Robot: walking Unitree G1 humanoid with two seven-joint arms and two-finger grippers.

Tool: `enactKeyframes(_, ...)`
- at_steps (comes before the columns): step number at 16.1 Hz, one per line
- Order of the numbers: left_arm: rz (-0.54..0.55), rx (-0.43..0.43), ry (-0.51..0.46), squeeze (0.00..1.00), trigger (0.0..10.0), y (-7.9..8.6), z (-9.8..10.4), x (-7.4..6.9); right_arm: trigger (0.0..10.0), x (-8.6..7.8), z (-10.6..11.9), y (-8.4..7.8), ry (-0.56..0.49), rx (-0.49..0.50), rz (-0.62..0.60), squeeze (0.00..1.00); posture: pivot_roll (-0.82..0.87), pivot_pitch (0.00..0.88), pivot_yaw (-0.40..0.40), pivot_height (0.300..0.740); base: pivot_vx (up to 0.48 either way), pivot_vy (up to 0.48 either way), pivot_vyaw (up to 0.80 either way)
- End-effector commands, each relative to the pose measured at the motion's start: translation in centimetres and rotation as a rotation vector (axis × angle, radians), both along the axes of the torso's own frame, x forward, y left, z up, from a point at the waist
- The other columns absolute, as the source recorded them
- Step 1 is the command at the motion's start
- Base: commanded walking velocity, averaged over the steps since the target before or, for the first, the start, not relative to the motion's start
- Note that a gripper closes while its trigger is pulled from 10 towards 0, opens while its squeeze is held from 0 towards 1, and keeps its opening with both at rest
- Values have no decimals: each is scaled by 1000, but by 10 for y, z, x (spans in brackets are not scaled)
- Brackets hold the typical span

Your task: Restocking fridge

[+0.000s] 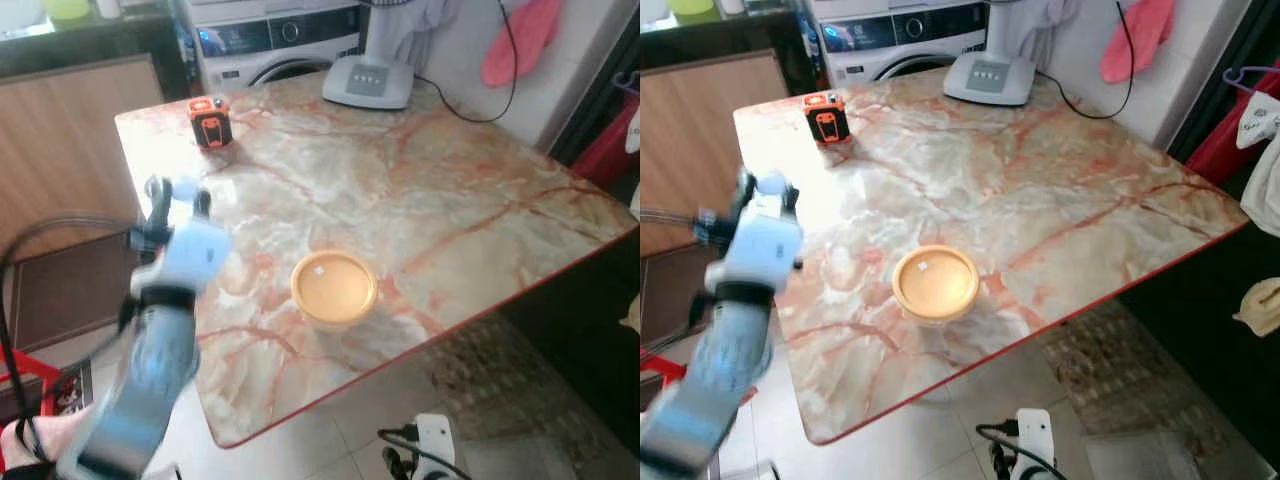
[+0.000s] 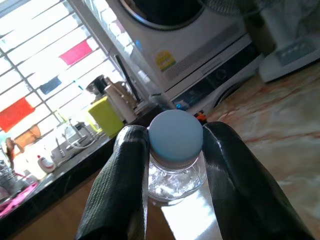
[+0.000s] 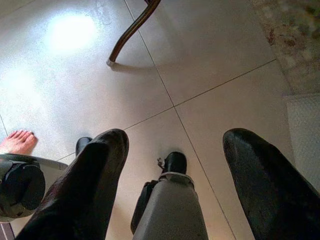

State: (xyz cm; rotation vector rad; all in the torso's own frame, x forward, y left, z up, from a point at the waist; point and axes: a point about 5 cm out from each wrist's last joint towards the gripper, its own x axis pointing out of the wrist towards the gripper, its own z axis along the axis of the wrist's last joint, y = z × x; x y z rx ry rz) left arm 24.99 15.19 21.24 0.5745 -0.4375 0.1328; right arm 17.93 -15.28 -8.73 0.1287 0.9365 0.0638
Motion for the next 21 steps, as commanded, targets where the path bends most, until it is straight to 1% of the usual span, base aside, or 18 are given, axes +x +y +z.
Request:
enactKeyframes(1, -30, -4, -69, 0, 10000, -1, 7, -5, 10000, -3, -1, -2, 7, -1, -19, 0, 86, 31, -44, 740, 0, 0, 0)
enactKeyframes(3, -142, -8, -35, 0, 10000, -11, -7, -10, 10000, -2, -1, -4, 4, -8, -12, 0, 92, 44, -65, 740, 0, 0, 0)
enactKeyframes(4, -218, 16, -31, 0, 10000, -21, -10, -12, 10000, -2, 0, -6, 2, -14, -8, 0, 94, 48, -70, 740, 0, 0, 0)
enactKeyframes(5, -272, 50, -43, 0, 10000, -28, -11, -14, 10000, -1, 0, -8, -1, -18, -9, 0, 96, 52, -74, 740, 0, 0, 0)
enactKeyframes(6, -296, 69, -44, 0, 10000, -32, -12, -15, 10000, -1, 0, -8, -2, -21, -8, 0, 94, 55, -78, 740, 0, 0, 0)
enactKeyframes(7, -318, 112, -56, 0, 10000, -35, -16, -16, 10000, 0, 1, -9, -4, -24, -6, 0, 93, 59, -82, 740, 0, 0, 0)
enactKeyframes(8, -326, 137, -58, 0, 10000, -36, -18, -17, 10000, 0, 1, -10, -6, -26, -3, 0, 92, 60, -83, 740, 0, 0, 0)
enactKeyframes(9, -330, 129, -43, 0, 10000, -35, -22, -17, 10000, 1, 1, -10, -7, -28, 0, 0, 87, 66, -89, 740, 0, 0, 0)
enactKeyframes(10, -309, 98, -24, 0, 10000, -31, -28, -17, 10000, 1, 1, -10, -8, -31, 1, 0, 80, 70, -90, 740, 0, 0, 0)
enactKeyframes(11, -300, 83, -21, 0, 10000, -31, -28, -18, 10000, 1, 1, -10, -9, -31, 0, 0, 80, 70, -90, 740, 0, 0, 0)
enactKeyframes(14, -287, 82, -37, 0, 10000, -31, -26, -17, 10000, 1, 1, -11, -10, -31, 1, 0, 83, 75, -91, 740, 0, 0, 0)
enactKeyframes(16, -249, 66, -47, 0, 10000, -27, -24, -13, 10000, 1, 1, -10, -11, -28, 0, 0, 76, 78, -87, 740, 0, 0, 0)
enactKeyframes(21, -244, 58, -48, 0, 10000, -26, -23, -11, 10000, -1, 0, -10, -9, -26, -7, 0, 70, 85, -81, 740, 0, 0, 0)
